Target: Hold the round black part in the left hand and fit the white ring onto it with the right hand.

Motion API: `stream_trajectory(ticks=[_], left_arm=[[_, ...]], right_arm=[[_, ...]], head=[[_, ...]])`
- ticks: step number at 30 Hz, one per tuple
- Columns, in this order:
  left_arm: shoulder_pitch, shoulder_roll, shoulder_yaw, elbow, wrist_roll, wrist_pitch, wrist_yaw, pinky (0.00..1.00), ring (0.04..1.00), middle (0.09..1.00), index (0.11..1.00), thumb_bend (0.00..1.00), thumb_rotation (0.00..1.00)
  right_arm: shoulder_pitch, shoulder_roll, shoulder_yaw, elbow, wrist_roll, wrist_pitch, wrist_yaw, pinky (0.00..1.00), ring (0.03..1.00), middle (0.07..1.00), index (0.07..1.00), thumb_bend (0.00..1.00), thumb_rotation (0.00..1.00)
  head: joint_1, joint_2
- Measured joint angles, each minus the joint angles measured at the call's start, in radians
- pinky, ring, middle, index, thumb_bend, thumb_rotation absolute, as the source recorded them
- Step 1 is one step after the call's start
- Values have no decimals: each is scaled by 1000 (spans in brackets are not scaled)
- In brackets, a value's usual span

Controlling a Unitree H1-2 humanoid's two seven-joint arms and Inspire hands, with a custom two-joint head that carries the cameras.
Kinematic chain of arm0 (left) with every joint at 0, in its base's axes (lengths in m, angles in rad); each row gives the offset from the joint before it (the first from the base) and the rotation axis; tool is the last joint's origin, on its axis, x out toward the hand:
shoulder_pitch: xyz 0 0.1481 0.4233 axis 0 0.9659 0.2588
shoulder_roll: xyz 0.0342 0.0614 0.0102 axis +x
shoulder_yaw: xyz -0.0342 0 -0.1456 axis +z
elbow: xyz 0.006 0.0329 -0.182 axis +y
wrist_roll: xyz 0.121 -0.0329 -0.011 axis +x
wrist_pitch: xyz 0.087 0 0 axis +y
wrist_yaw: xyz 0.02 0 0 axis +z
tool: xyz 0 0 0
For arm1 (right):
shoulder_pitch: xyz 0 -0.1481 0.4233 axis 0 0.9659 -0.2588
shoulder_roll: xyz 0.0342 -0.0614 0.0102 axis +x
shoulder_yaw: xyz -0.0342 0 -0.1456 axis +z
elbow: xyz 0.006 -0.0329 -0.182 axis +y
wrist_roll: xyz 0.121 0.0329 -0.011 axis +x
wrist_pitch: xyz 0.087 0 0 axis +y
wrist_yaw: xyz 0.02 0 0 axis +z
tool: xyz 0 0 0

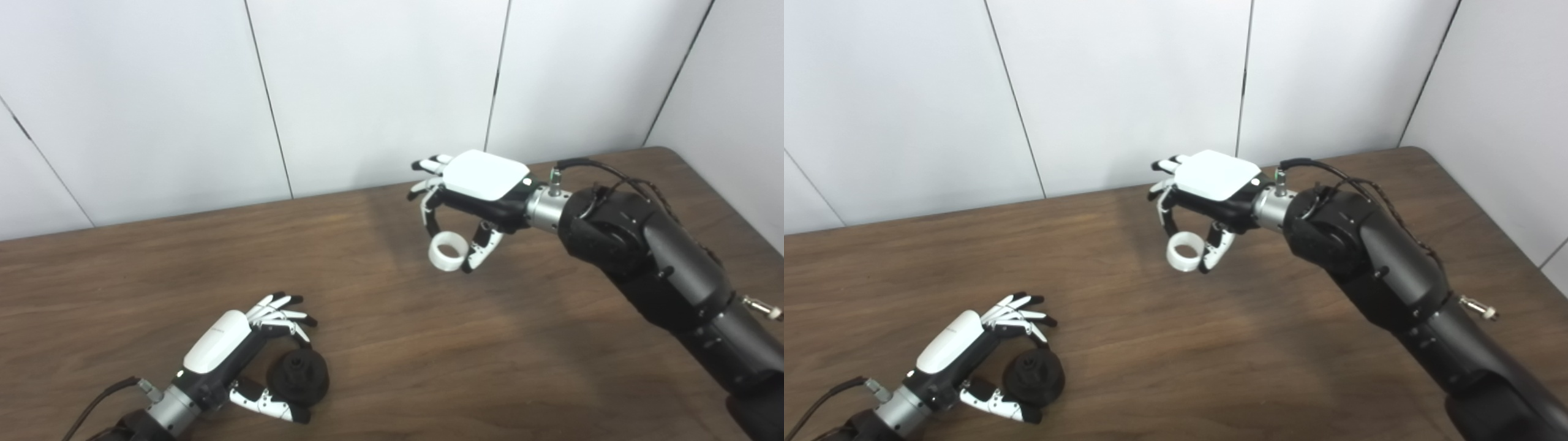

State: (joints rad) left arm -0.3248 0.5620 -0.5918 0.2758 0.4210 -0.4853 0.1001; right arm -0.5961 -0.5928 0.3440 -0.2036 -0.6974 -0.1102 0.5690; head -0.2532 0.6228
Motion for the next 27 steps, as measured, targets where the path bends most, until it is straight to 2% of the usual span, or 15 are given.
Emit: stream_trajectory(ticks=[6,11,15,23,27], left_arm=[[0,-25,27,2,19,0,-25,989,940,790,481,524,54],[2,-52,66,1,41,0,-62,995,944,791,481,524,54],[8,-76,93,0,58,2,-79,999,941,791,481,524,55],[12,-136,131,-26,96,43,-135,1000,952,794,481,524,54],[12,-153,137,-51,112,74,-160,1000,950,795,481,524,54]], right_arm=[[-11,39,1,-70,54,0,65,1000,1000,866,479,526,139],[-17,98,6,-84,91,-14,73,1000,1000,859,478,525,139],[-22,109,19,-87,104,-24,88,1000,1000,860,479,526,140],[-31,143,47,-116,128,-56,112,1000,1000,857,478,526,142],[-31,157,52,-116,141,-63,117,1000,1000,853,478,525,142]], head=[[49,6],[78,9],[126,21],[196,38],[236,61]])
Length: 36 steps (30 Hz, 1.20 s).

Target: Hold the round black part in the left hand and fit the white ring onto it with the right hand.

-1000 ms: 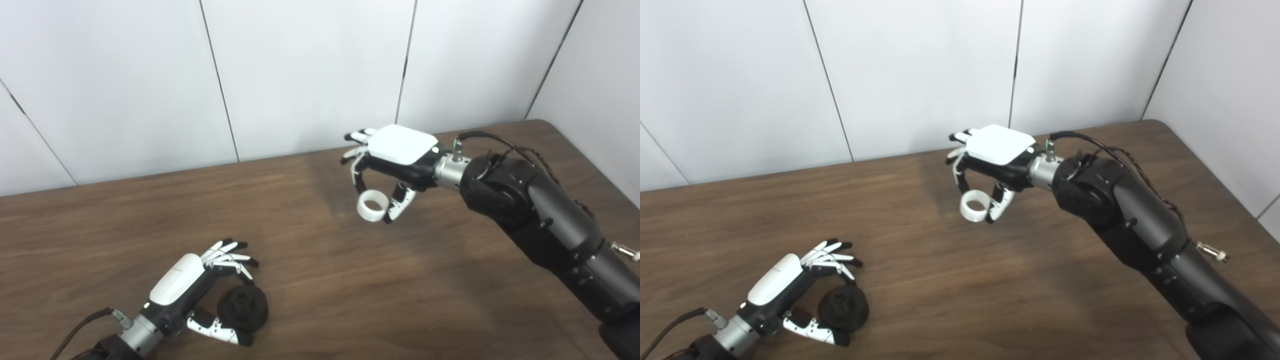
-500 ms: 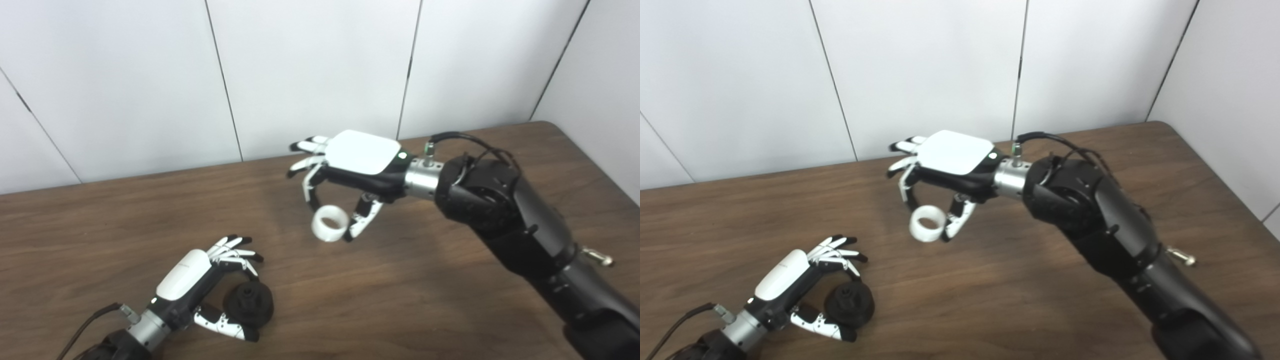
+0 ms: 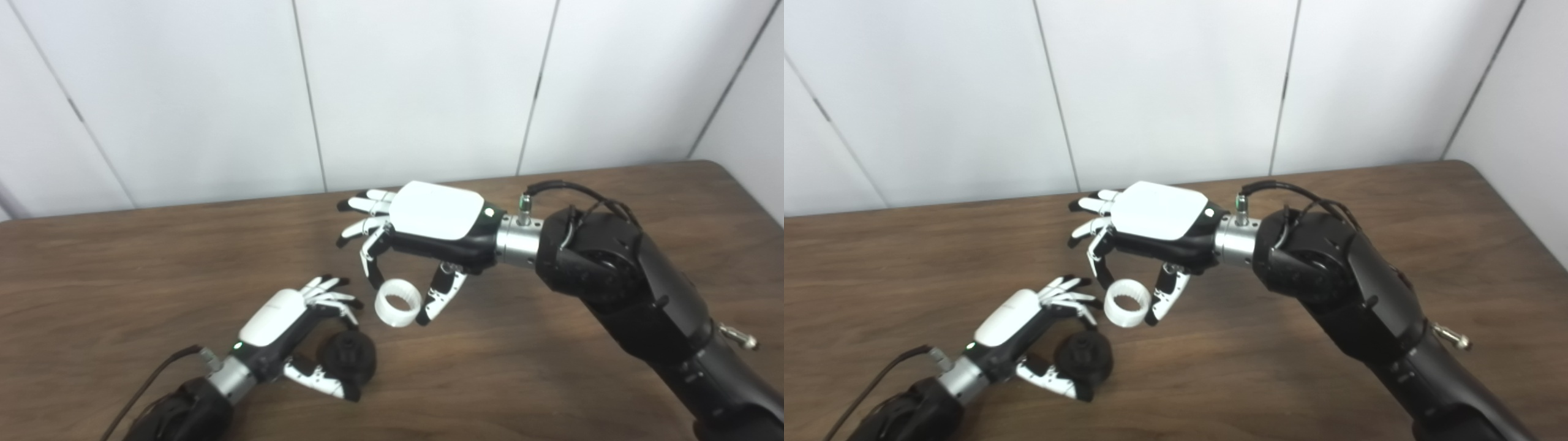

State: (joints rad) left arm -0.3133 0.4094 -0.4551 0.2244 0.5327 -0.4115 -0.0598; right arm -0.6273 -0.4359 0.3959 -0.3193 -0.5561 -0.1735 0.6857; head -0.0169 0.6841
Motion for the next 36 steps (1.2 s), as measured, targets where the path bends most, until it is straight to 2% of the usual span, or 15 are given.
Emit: stream_trajectory(ticks=[7,15,31,36], left_arm=[[0,-27,3,-42,29,37,-46,1000,956,798,481,524,56],[0,-41,2,-72,57,49,-82,1000,951,787,480,524,58],[12,-71,9,-127,73,65,-151,997,945,773,480,524,59],[15,-72,14,-140,73,74,-167,992,949,778,480,524,58]], right_arm=[[0,3,8,0,21,-11,11,1000,1000,862,479,525,143],[0,7,21,0,32,-26,21,1000,1000,858,478,525,142],[25,19,31,54,50,-36,21,1000,1000,864,479,525,142],[27,21,30,80,50,-61,15,1000,1000,861,479,525,141]], head=[[40,31],[87,60],[107,89],[109,92]])
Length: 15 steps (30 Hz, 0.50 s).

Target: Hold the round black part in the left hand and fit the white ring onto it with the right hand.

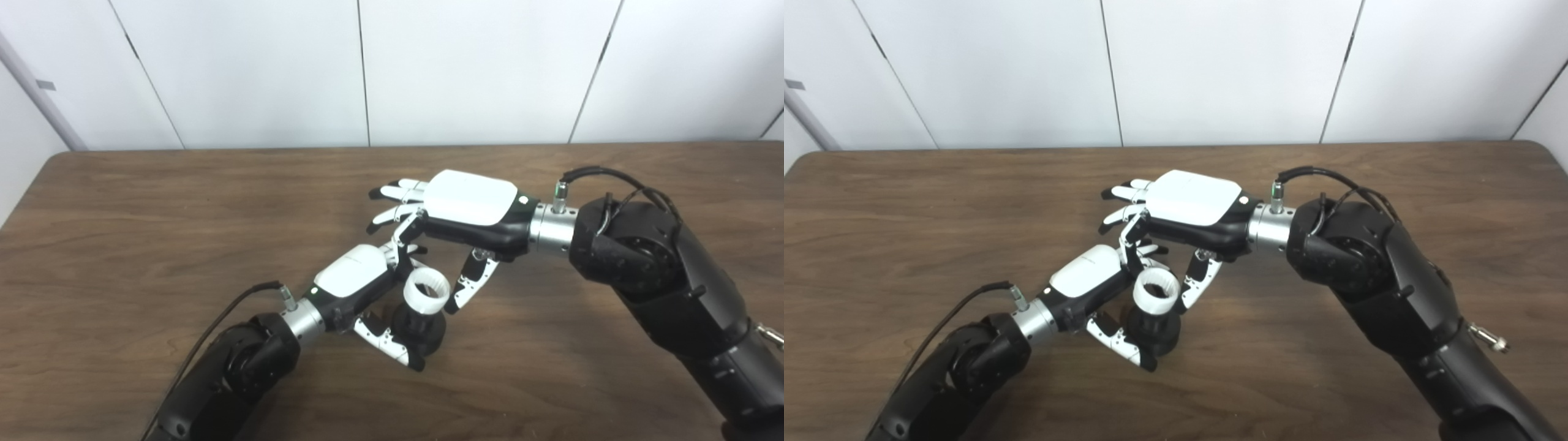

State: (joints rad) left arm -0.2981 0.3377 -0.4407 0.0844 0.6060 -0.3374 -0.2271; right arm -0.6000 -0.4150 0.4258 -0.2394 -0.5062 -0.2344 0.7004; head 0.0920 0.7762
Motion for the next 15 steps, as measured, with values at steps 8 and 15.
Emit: stream_trajectory(ticks=[8,15], left_arm=[[4,0,6,-16,0,7,-23,993,954,804,480,524,58],[5,0,12,-16,0,7,-24,994,953,801,480,524,58]], right_arm=[[14,2,-1,2,0,-7,-6,1000,1000,862,479,525,140],[26,1,0,2,9,-6,-6,1000,1000,867,479,525,141]], head=[[-5,11],[-3,18]])
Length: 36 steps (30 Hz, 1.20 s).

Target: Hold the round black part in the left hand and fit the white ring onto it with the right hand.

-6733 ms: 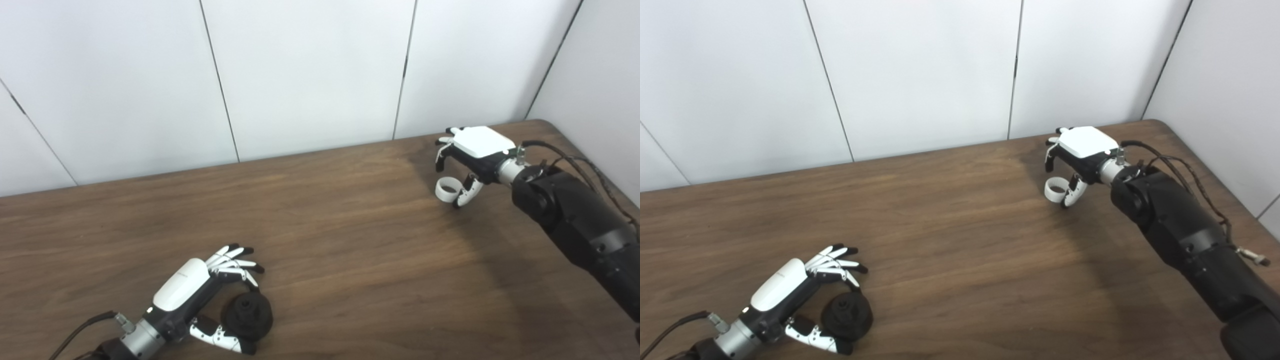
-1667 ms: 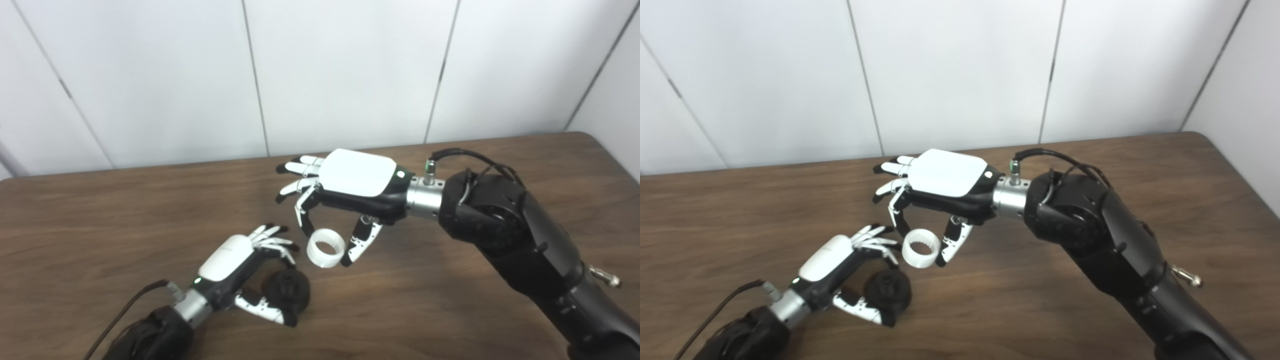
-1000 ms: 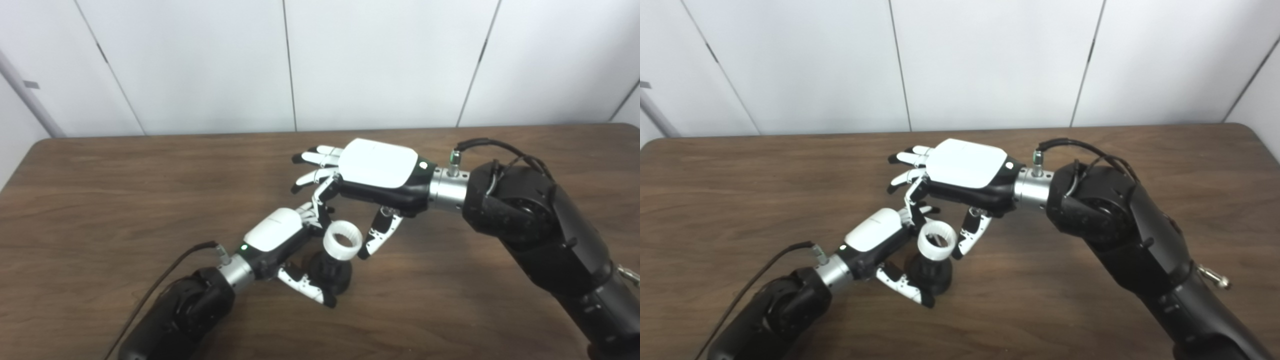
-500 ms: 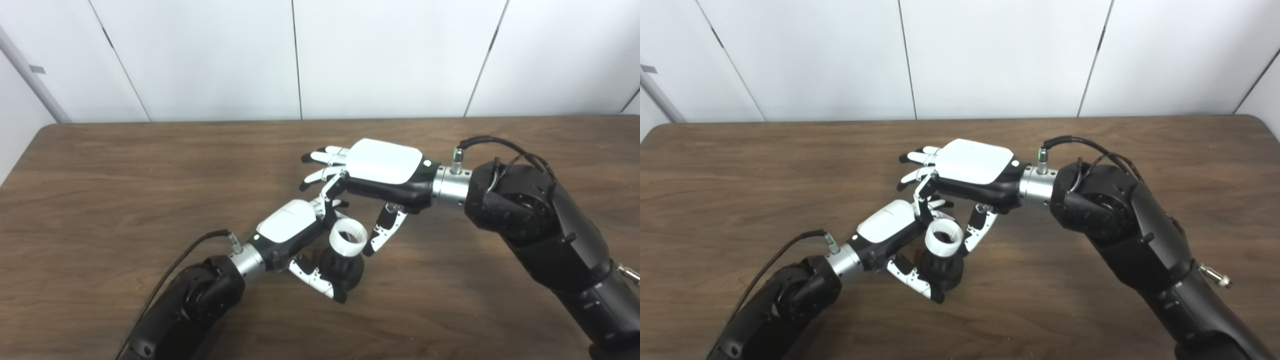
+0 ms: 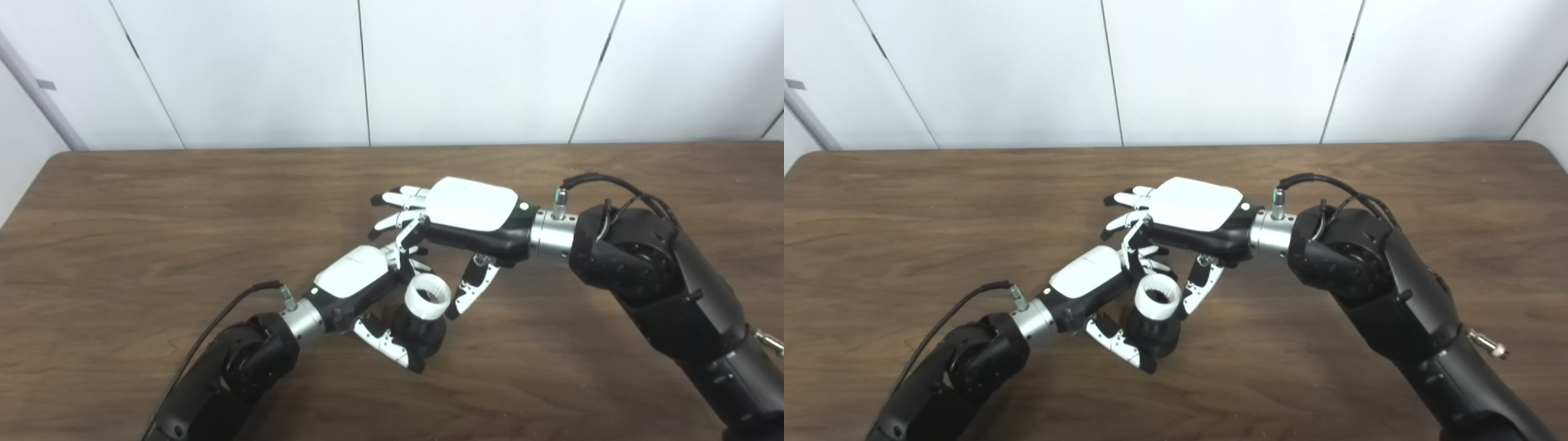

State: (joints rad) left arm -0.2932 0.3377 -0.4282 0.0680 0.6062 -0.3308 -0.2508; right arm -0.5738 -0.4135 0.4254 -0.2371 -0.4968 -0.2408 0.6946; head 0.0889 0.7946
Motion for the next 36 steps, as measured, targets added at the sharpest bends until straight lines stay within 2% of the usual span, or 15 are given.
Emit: stream_trajectory(ticks=[8,36], left_arm=[[0,0,12,-10,0,5,-30,1000,964,805,480,524,56],[4,-9,22,-40,-1,22,-50,1000,949,806,480,524,57]], right_arm=[[16,0,2,-1,-14,1,0,1000,1000,863,480,525,141],[34,27,8,0,-35,5,13,1000,1000,877,479,526,143]], head=[[5,11],[12,29]])
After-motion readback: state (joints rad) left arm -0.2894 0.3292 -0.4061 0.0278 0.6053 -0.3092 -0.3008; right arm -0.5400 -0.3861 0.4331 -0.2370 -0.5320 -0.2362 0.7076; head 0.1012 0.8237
